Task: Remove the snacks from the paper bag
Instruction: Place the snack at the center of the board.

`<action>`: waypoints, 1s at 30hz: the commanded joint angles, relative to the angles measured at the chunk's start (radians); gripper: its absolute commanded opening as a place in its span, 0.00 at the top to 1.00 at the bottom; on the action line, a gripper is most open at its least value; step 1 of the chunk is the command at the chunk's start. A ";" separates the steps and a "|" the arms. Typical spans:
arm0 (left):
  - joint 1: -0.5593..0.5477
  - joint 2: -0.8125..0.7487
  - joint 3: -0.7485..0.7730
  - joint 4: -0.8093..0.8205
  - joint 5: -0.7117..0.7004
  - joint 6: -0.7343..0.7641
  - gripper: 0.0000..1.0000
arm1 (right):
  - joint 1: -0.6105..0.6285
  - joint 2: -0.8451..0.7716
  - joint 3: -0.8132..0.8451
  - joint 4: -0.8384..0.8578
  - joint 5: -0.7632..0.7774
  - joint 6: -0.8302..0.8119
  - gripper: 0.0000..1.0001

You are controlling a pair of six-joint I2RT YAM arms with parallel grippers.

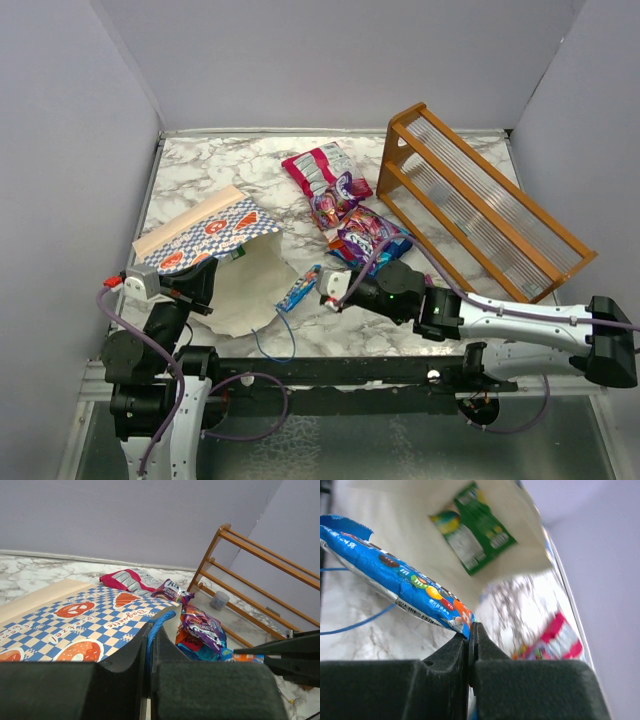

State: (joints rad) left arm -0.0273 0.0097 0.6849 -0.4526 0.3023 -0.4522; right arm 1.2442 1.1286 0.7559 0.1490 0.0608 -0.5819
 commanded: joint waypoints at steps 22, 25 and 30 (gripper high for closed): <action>0.009 -0.019 0.005 -0.018 -0.040 -0.017 1.00 | -0.457 0.165 0.006 0.047 0.285 0.659 0.99; 0.009 -0.019 0.005 -0.019 -0.046 -0.017 1.00 | -0.495 0.217 0.044 0.031 0.285 0.656 0.99; 0.009 -0.019 0.007 -0.023 -0.048 -0.018 1.00 | -0.514 0.262 0.077 0.022 0.334 0.591 0.99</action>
State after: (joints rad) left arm -0.0257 0.0097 0.6849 -0.4820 0.2752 -0.4618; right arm 0.7448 1.3659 0.7853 0.1749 0.3786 0.0475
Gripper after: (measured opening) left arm 0.028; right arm 0.015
